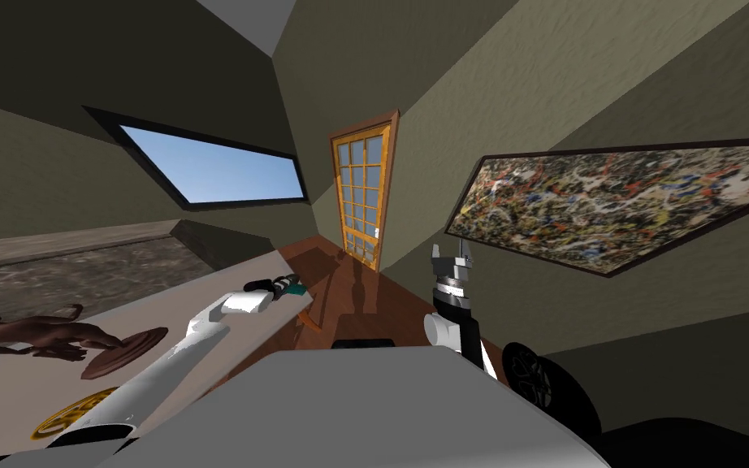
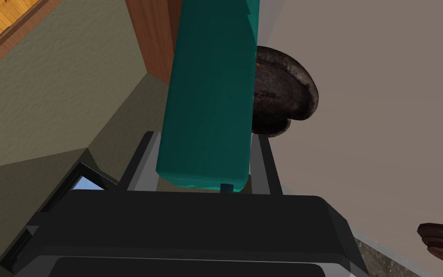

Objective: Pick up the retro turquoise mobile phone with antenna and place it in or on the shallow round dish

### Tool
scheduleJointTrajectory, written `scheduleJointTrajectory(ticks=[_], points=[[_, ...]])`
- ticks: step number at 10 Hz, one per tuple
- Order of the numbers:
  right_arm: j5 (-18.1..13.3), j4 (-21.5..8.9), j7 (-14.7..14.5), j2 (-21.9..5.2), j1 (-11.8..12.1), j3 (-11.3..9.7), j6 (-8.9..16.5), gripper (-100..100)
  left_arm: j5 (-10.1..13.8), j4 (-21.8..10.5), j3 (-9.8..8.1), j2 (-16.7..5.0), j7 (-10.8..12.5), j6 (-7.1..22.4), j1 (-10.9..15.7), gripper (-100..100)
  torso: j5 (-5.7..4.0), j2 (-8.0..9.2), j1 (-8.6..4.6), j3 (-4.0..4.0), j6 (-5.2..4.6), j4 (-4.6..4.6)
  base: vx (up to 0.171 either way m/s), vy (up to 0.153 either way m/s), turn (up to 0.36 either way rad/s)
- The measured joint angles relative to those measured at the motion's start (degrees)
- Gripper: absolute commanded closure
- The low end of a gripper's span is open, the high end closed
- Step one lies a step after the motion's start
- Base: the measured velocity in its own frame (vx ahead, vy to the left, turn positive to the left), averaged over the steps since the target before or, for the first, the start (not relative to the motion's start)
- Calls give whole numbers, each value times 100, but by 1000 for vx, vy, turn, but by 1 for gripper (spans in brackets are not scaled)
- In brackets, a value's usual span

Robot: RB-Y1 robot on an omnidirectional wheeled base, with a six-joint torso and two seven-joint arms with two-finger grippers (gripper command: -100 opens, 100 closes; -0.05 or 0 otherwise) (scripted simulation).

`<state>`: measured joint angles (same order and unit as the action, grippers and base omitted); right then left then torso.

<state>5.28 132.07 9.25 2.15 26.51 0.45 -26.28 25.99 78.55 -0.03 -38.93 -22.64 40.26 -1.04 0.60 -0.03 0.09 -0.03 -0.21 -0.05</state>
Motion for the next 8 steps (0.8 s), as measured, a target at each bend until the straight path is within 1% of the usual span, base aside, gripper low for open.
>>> scheduleJointTrajectory(ticks=[3,5,7,8], points=[[0,0,0,0,1,0,0,0,73,380,6,-272,1,355,-21,100,-7,-27,-1,-14,-1,-4,116,16,90],[0,0,0,0,1,1,0,0,15,644,52,-449,41,599,-38,100,-11,-35,0,-21,-1,-8,134,25,125],[0,0,0,0,2,1,0,0,-33,871,111,-684,54,817,-77,100,-17,-49,-8,-30,2,-13,176,15,143],[0,1,0,-1,2,1,0,0,-99,1001,149,-786,76,929,-108,100,-19,-53,-6,-33,3,-16,176,5,163]])
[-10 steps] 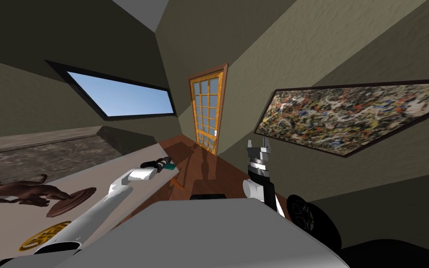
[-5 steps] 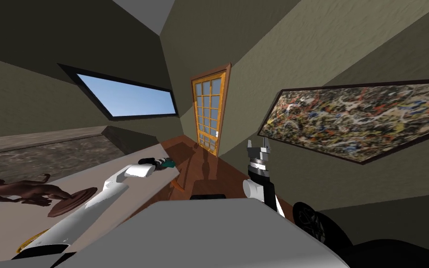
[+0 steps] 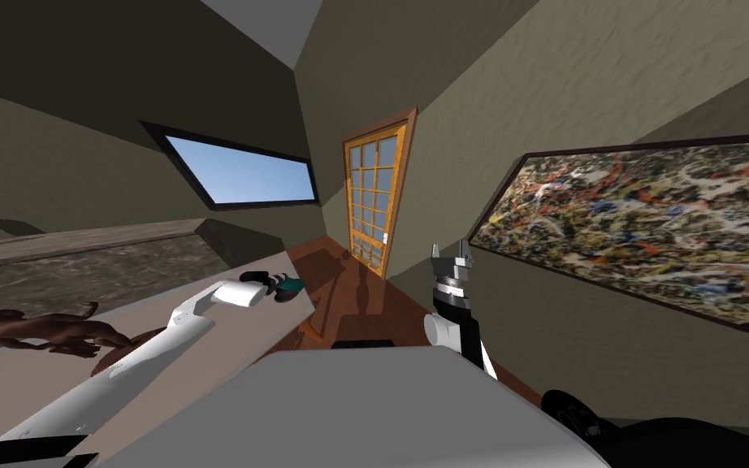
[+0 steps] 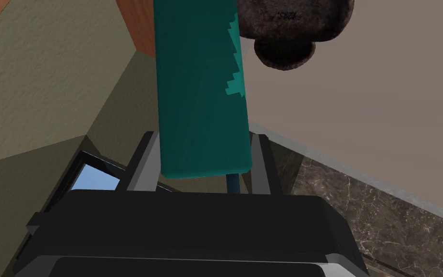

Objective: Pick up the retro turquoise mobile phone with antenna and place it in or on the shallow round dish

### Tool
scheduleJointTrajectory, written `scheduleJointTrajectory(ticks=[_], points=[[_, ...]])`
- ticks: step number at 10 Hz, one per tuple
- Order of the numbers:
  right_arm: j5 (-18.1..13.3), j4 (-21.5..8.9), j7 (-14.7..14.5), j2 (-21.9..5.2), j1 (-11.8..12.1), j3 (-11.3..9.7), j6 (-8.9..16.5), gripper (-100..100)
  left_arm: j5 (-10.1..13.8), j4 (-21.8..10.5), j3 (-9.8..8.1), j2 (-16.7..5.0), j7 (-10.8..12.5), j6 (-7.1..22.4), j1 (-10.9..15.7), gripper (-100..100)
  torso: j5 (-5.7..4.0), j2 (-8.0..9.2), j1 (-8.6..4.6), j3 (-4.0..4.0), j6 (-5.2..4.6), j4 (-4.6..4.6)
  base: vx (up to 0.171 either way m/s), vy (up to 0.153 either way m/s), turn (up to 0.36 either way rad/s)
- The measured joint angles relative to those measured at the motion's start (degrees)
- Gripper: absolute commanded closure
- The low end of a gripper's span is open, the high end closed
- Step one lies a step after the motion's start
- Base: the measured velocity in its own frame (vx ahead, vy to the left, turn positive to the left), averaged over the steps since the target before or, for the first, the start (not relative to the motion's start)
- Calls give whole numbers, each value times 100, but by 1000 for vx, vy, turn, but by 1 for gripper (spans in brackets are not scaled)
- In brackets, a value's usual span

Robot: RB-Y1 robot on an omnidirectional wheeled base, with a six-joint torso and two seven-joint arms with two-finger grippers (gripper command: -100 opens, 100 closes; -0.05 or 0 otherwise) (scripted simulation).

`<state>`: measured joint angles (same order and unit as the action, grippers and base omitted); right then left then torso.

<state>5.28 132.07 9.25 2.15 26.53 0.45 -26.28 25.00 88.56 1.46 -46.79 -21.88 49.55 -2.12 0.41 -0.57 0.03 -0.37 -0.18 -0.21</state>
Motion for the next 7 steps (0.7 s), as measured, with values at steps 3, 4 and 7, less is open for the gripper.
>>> scheduleJointTrajectory(ticks=[3,4,7], points=[[0,0,0,0,0,0,0,0,-195,357,123,-325,75,338,-89,100,-7,-8,-10,-7,3,-6,181,1,141],[0,0,0,0,0,0,0,0,-266,458,165,-429,99,434,-115,100,-10,-8,-16,-8,2,-7,167,8,165],[0,0,0,0,0,0,0,0,-505,806,298,-777,172,764,-193,100,-15,-14,-21,-13,5,-11,186,-3,156]])
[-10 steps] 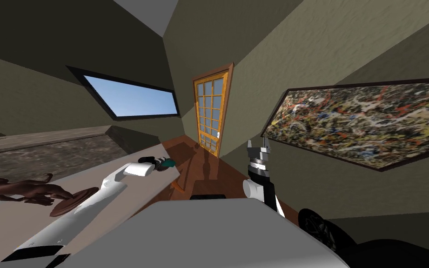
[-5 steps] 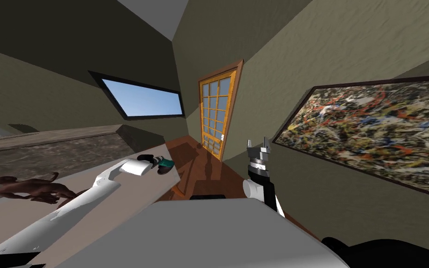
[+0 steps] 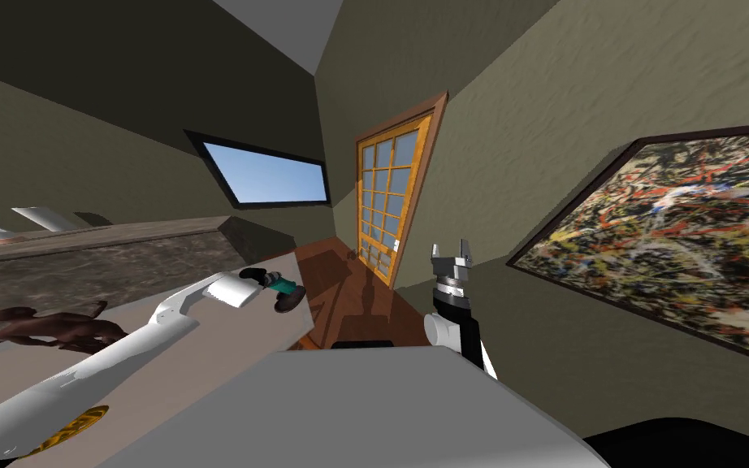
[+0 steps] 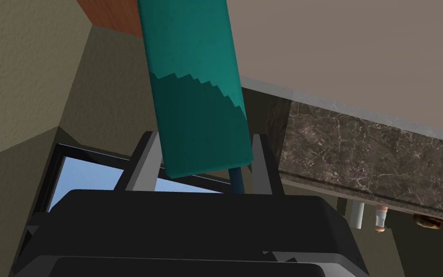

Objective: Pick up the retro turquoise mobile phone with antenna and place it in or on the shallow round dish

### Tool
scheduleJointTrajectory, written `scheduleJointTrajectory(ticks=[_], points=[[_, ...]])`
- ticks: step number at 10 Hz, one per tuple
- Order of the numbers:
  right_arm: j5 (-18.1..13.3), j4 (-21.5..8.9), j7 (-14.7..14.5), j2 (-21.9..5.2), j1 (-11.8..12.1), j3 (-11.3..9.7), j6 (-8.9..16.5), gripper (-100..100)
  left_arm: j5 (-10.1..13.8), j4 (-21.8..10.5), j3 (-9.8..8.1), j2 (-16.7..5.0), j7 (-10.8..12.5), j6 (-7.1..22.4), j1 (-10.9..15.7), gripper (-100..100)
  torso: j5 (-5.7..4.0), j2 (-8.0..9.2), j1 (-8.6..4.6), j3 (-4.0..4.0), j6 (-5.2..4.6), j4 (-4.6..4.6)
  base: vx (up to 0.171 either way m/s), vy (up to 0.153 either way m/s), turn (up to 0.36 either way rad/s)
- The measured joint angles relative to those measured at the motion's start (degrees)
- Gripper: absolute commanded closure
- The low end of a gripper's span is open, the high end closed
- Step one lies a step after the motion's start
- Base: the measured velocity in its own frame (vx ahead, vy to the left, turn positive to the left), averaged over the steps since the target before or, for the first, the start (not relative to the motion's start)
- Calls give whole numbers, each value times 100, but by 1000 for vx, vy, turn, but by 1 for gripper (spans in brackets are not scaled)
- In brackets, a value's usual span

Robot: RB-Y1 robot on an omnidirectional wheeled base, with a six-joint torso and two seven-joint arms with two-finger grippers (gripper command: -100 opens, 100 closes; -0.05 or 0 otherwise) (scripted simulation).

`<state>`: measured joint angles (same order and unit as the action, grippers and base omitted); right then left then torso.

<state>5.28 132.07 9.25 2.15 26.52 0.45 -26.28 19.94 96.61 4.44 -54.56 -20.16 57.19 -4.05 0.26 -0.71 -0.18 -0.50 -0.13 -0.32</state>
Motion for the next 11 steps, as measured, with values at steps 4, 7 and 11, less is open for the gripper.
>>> scheduleJointTrajectory(ticks=[4,7,11], points=[[0,-1,0,0,-3,-1,1,0,-75,140,36,-113,30,126,-40,-100,1,67,-3,38,-4,14,21,-2,5],[0,-1,0,0,-3,-1,1,0,-75,140,36,-113,30,126,-40,0,1,74,-3,42,-3,16,0,0,0],[0,-1,0,0,-3,0,1,0,125,446,-49,-305,44,383,-15,-100,2,69,1,39,-3,15,15,10,50]])
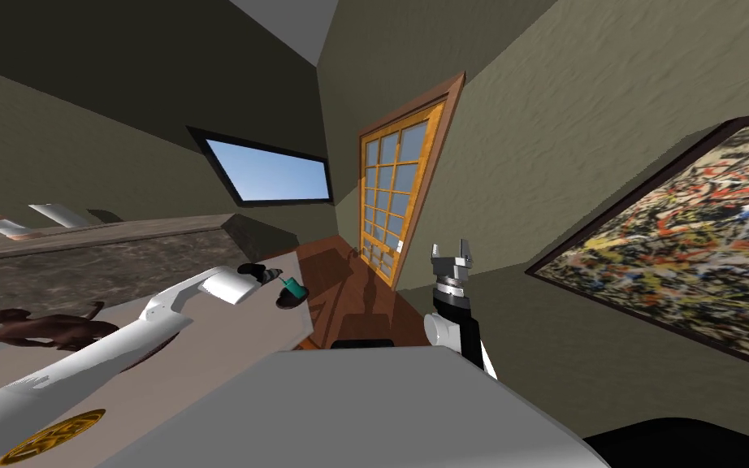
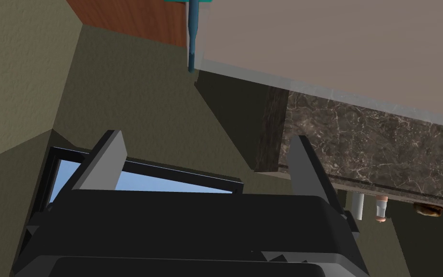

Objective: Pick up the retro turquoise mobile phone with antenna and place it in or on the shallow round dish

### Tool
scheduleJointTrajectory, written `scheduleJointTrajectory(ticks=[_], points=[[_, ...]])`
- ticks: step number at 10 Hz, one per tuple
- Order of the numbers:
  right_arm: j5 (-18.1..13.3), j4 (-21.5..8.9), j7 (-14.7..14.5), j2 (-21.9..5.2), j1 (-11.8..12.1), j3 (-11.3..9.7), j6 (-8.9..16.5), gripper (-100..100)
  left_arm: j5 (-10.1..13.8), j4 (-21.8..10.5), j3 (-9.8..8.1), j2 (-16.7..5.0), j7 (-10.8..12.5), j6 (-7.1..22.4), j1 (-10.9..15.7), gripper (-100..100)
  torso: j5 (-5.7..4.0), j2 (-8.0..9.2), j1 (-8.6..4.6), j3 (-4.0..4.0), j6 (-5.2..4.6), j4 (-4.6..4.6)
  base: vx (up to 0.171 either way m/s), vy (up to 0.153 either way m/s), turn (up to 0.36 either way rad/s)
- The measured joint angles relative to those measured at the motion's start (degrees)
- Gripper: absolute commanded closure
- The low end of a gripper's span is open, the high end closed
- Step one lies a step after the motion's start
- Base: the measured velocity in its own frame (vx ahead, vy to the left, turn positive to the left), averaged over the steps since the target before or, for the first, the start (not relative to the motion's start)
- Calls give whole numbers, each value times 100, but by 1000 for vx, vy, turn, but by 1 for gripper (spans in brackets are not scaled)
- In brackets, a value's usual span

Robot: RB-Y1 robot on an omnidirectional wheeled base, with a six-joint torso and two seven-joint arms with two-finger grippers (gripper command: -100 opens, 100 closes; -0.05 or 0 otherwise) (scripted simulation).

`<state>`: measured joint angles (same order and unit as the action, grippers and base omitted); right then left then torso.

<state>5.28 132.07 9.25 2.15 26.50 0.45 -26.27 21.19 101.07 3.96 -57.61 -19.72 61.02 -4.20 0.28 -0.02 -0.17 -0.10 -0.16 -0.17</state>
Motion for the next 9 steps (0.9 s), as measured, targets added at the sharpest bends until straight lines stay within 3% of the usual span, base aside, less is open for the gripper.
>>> scheduleJointTrajectory(ticks=[5,6,9], points=[[0,0,0,0,0,0,0,0,323,617,-155,-330,61,506,8,-100,0,0,1,0,0,0,13,11,43],[0,0,0,0,0,0,0,0,332,627,-159,-337,61,526,9,0,1,2,-1,1,-1,0,0,0,0],[0,0,0,0,0,0,0,0,331,626,-159,-336,61,524,9,0,0,6,-3,3,-1,1,0,0,0]])
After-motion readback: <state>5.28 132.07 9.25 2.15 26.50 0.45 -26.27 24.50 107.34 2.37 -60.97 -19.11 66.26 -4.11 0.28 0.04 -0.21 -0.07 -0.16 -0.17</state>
